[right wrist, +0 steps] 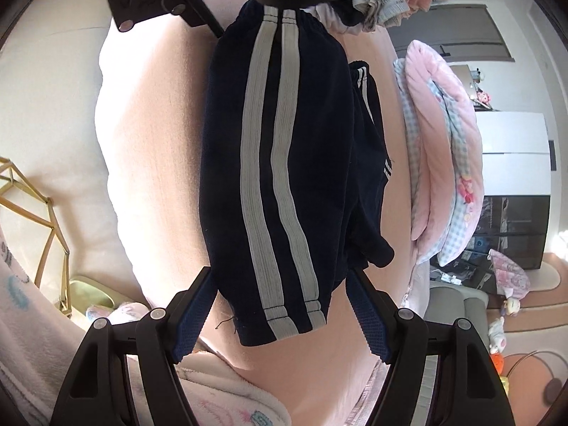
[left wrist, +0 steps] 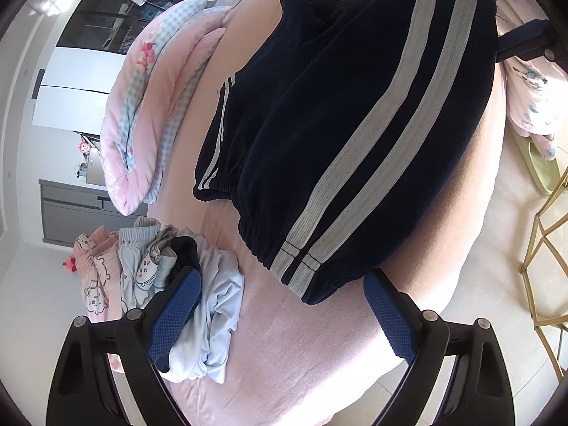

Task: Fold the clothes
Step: 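Grasp the striped leg end of the pants with the right gripper and lift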

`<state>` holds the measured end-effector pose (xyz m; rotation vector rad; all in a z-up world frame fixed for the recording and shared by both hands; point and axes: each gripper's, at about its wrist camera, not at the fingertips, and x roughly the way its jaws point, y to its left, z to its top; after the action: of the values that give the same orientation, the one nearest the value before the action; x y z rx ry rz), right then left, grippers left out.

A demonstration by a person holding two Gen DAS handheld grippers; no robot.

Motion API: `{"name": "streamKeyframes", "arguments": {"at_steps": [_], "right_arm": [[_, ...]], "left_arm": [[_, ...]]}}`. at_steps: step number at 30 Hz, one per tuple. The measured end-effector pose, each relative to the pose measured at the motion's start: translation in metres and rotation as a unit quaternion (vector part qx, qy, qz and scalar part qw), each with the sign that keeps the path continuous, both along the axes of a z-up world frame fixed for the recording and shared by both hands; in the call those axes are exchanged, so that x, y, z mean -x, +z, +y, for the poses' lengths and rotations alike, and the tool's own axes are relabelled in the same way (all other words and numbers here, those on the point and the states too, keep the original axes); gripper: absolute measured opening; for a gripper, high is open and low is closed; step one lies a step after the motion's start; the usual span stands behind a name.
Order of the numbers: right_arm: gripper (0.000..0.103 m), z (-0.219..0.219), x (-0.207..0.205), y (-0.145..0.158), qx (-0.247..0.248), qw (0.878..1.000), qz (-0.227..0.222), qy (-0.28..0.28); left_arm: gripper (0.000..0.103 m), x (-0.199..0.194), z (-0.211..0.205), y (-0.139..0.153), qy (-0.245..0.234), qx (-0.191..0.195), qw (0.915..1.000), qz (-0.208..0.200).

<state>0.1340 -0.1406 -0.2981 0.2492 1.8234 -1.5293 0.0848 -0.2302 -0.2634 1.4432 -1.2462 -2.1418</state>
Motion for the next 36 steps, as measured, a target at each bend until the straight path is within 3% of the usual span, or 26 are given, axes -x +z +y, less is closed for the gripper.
{"name": "streamKeyframes", "arguments": {"at_steps": [2, 10, 12, 14, 18, 22, 29, 34, 36], "right_arm": [[0.074, 0.0, -0.003, -0.002, 0.002, 0.999, 0.028, 0.017], [0.073, -0.002, 0.008, 0.005, 0.031, 0.999, 0.014, -0.014], [0.065, -0.001, 0.012, 0.004, 0.032, 0.999, 0.005, -0.019], [0.047, 0.0, 0.012, 0.0, 0.028, 0.999, 0.012, -0.02], [0.033, 0.005, 0.002, -0.004, 0.029, 0.998, 0.051, -0.01], [0.015, 0.007, 0.003, 0.011, 0.067, 0.997, 0.037, -0.029], [0.012, 0.0, 0.017, 0.029, 0.098, 0.993, -0.004, -0.07], [0.011, 0.002, 0.02, 0.041, 0.111, 0.991, -0.016, -0.077], [0.011, 0.004, 0.021, 0.044, 0.118, 0.99, -0.017, -0.076]], "left_arm": [[0.094, 0.0, 0.001, 0.0, -0.001, 0.004, 1.0, 0.0], [0.094, 0.001, 0.0, 0.002, 0.003, 0.007, 1.0, -0.005], [0.094, 0.001, 0.002, 0.0, 0.005, 0.012, 0.9999, -0.008], [0.094, 0.001, 0.003, -0.001, 0.004, 0.022, 0.9997, -0.008], [0.094, -0.001, 0.006, 0.001, 0.003, 0.041, 0.9991, 0.011], [0.094, -0.005, 0.006, 0.007, 0.006, 0.035, 0.9989, 0.031], [0.094, -0.012, 0.015, 0.01, -0.03, 0.078, 0.994, 0.07], [0.094, -0.011, 0.014, 0.018, -0.032, 0.036, 0.9967, 0.066], [0.094, -0.016, 0.016, 0.018, -0.049, 0.037, 0.996, 0.065]]}}
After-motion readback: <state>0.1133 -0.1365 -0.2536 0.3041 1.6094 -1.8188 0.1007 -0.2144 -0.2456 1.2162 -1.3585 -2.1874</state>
